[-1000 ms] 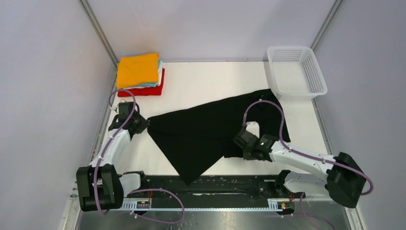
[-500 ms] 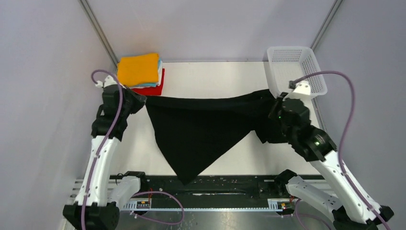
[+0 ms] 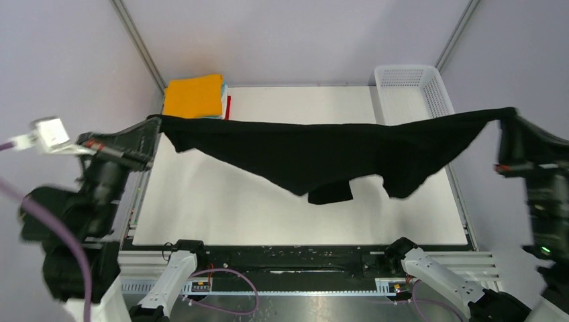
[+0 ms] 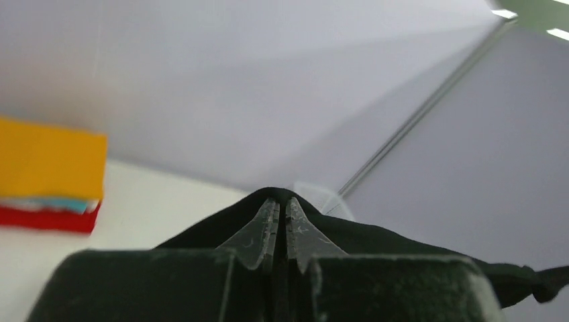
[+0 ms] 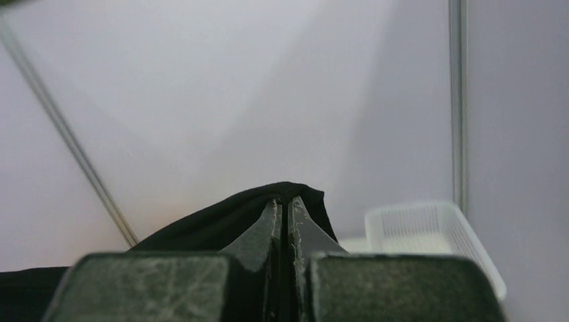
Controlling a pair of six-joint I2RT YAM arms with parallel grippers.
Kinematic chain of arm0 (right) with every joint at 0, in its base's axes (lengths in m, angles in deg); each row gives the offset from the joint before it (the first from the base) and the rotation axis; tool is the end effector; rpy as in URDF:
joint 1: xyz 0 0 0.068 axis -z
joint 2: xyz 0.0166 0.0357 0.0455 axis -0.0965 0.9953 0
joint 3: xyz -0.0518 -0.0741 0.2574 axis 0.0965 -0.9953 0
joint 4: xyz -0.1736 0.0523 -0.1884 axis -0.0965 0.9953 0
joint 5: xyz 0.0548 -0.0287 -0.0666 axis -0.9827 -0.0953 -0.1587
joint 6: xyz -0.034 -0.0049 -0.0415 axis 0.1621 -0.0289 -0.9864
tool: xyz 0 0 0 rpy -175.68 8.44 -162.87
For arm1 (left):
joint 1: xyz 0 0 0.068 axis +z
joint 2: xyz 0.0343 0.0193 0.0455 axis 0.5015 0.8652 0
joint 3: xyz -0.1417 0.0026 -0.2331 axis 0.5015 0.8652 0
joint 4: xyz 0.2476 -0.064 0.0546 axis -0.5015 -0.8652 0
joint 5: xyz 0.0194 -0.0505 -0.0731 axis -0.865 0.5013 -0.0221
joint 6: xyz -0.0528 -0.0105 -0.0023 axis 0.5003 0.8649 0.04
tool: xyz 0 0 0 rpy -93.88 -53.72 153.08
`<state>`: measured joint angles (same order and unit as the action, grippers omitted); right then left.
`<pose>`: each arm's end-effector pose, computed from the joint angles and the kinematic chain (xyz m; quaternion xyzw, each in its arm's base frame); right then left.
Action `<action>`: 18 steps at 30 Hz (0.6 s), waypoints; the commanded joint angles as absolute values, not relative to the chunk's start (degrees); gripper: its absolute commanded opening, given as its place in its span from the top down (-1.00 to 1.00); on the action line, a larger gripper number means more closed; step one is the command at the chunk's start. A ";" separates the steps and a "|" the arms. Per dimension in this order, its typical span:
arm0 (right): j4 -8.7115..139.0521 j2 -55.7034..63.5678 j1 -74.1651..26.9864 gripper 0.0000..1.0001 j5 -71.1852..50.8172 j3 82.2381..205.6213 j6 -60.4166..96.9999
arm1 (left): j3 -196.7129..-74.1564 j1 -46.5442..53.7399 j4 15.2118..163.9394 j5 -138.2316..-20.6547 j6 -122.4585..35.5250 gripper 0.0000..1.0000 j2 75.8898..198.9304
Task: Fold and stack the t-shirts
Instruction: Flatten out the tshirt
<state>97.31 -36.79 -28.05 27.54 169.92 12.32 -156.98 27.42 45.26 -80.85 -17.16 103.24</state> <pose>-0.0102 -0.0281 0.5783 0.0749 0.5364 0.1190 0.8322 0.0305 -0.0058 0.5379 -0.1498 0.6238 -0.3016 0.7053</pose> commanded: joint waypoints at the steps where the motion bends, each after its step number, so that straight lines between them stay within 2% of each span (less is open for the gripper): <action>1: 101.55 -33.26 -27.77 1.00 18.52 183.69 5.61 | -168.48 27.55 43.12 -76.35 -20.55 1.00 103.22; 5: 106.93 -29.38 -27.76 1.00 13.32 196.04 4.26 | -176.42 27.55 41.91 -71.24 -21.02 1.00 104.98; 10: 110.46 -24.49 -27.75 1.00 13.64 205.51 2.07 | -179.59 27.64 42.00 -70.27 -20.53 1.00 106.19; 13: 108.36 -24.34 -27.77 1.00 16.92 202.96 0.40 | -178.96 27.64 41.96 -70.38 -20.72 1.00 107.41; 18: 99.32 -25.38 -27.76 1.00 25.88 189.81 -2.28 | -170.50 27.64 44.24 -73.40 -21.39 1.00 109.52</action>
<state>106.75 -27.87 -28.00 17.01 198.27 1.87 -176.41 27.42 42.70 -70.43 -20.11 104.59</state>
